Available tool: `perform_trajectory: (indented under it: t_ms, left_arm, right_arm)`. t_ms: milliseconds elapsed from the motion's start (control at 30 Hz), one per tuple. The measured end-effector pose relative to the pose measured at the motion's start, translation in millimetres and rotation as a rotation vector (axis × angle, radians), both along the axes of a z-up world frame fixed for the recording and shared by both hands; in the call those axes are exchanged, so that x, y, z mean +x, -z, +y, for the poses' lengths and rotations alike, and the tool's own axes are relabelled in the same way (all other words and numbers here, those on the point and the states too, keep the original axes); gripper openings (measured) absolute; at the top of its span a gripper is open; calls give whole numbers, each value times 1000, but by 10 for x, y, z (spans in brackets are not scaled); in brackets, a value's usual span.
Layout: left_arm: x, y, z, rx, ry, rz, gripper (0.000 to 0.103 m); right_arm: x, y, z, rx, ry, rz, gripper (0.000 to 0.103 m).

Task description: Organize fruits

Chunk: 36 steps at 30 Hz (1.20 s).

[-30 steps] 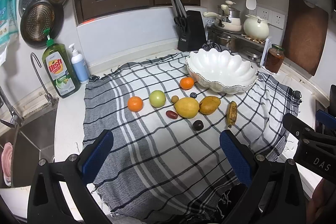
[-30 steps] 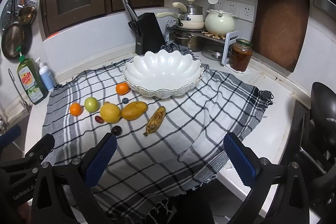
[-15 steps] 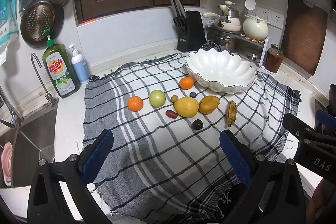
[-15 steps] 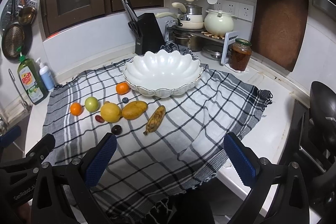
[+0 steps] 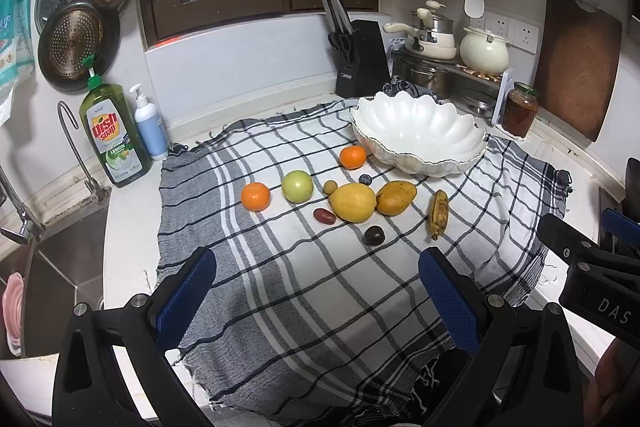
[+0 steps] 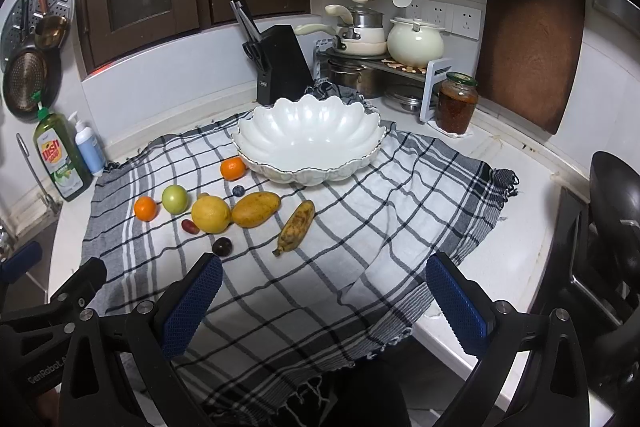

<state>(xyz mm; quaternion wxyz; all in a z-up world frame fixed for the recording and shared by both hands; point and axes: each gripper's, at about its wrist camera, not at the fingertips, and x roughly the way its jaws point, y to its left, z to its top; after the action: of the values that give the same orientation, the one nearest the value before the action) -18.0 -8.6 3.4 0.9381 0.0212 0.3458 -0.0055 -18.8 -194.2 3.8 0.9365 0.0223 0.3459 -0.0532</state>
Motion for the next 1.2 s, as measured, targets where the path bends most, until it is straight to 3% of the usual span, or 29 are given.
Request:
perform_trajectory:
  t_ms: [1200]
  left_arm:
    - [20,99,-38,9,5,11,103]
  right_arm:
    - [10,23,-22,5,3,1,103]
